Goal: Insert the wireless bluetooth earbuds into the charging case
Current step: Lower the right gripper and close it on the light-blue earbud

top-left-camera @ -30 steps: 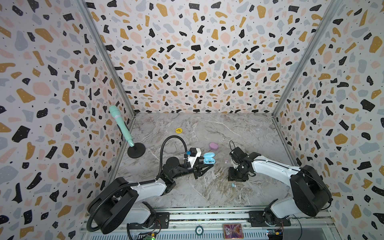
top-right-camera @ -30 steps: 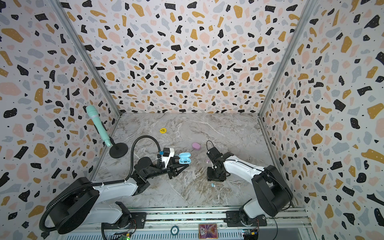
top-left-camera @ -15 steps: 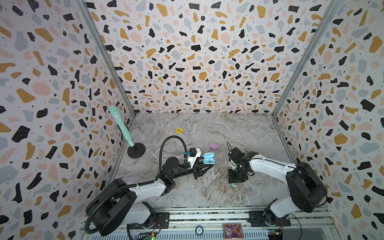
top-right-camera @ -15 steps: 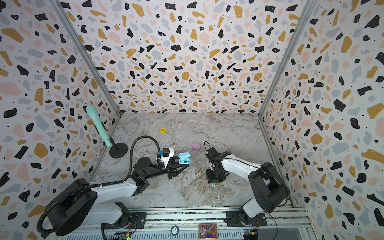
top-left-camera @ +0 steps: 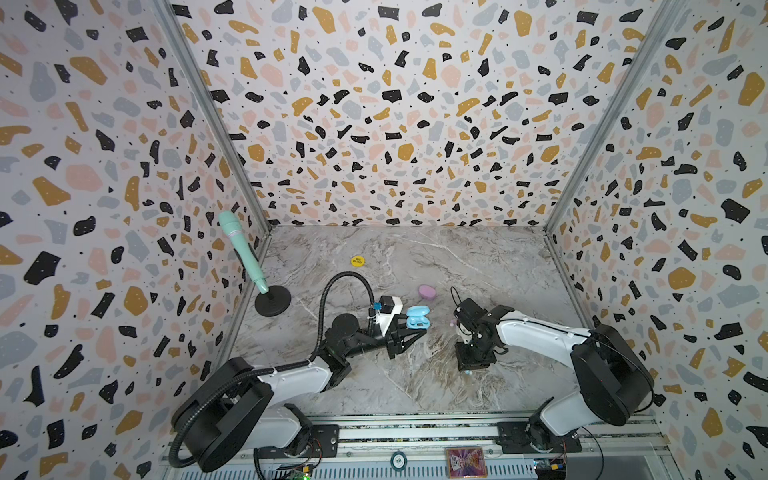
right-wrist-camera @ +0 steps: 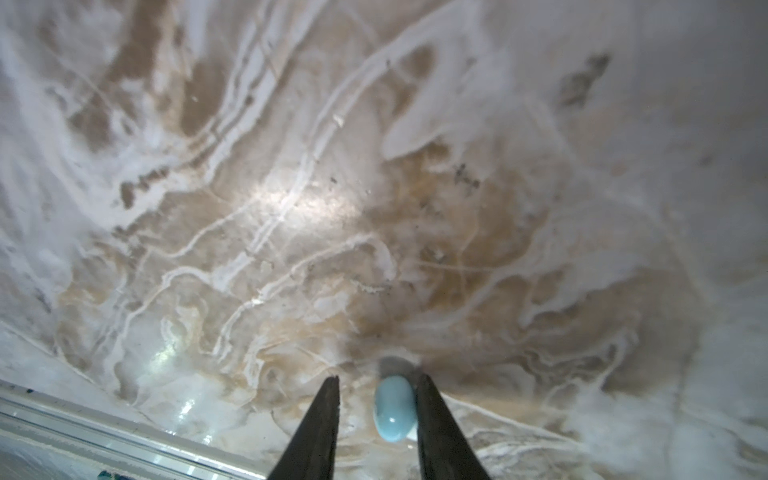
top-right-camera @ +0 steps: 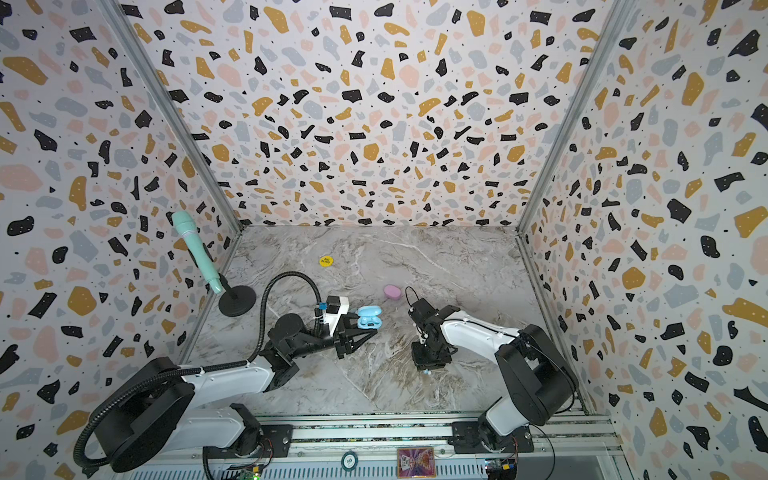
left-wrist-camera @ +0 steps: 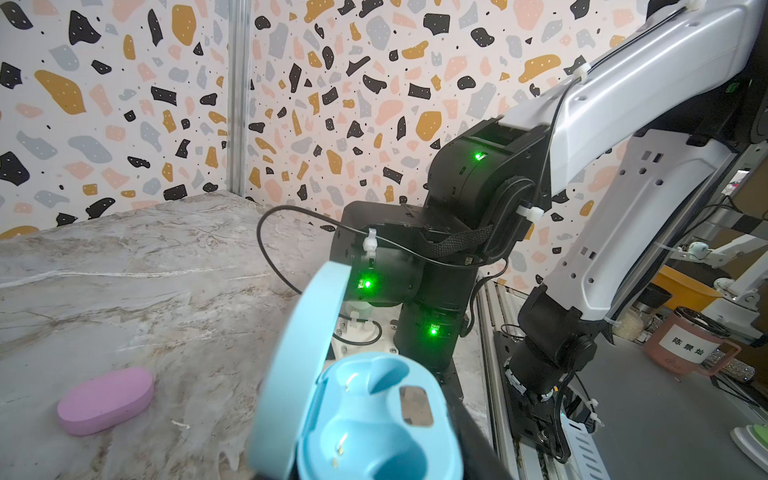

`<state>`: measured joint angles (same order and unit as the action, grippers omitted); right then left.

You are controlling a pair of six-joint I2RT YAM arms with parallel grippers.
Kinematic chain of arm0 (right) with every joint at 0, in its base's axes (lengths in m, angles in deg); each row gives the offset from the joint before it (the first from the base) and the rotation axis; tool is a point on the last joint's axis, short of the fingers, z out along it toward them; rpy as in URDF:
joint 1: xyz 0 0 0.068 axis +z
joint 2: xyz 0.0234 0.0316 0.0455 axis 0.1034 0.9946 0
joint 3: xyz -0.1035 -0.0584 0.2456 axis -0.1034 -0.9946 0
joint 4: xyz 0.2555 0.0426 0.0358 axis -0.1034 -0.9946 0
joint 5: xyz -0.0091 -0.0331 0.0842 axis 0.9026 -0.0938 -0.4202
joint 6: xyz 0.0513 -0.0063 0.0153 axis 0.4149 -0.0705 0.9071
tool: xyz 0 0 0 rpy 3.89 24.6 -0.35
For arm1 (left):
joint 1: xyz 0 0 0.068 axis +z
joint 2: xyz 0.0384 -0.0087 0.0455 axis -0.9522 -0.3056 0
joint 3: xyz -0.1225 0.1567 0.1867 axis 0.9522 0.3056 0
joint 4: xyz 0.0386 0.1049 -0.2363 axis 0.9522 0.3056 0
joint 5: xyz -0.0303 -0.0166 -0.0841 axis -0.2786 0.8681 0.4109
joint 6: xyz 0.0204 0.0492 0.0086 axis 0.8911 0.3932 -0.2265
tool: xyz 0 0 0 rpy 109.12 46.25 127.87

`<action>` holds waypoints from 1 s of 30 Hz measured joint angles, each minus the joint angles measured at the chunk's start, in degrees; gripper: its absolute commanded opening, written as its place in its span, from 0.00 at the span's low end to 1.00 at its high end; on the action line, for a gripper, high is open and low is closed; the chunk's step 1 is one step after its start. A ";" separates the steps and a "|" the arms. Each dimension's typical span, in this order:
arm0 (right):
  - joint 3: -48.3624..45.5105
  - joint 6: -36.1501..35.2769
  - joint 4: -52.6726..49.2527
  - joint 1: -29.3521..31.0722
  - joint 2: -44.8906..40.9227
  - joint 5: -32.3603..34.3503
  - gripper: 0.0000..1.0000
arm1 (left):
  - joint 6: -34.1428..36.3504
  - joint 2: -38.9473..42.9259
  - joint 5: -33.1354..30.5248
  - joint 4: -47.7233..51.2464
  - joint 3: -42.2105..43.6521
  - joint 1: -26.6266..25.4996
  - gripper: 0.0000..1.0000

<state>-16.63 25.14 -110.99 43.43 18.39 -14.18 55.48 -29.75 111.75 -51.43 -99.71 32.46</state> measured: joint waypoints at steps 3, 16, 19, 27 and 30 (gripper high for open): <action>-0.28 0.70 0.04 0.57 0.00 0.20 0.29 | 0.00 0.07 0.00 0.11 0.00 0.00 0.16; -0.79 3.89 0.37 1.53 -0.17 1.88 0.16 | 0.02 0.15 0.00 0.31 0.00 0.00 0.16; -0.94 4.70 0.50 1.53 -0.33 2.03 0.13 | 0.02 0.15 0.00 0.35 0.00 0.00 0.16; -1.64 5.92 1.20 1.49 -1.40 2.03 0.10 | 0.02 0.17 0.02 0.55 0.00 0.00 0.16; -1.60 5.95 1.20 0.74 -2.82 1.77 0.10 | 0.00 0.17 0.07 0.55 0.00 0.00 0.16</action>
<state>-18.23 31.08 -109.79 44.17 15.57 -12.41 55.48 -29.57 111.82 -50.89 -99.71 32.46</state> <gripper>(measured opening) 0.152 0.432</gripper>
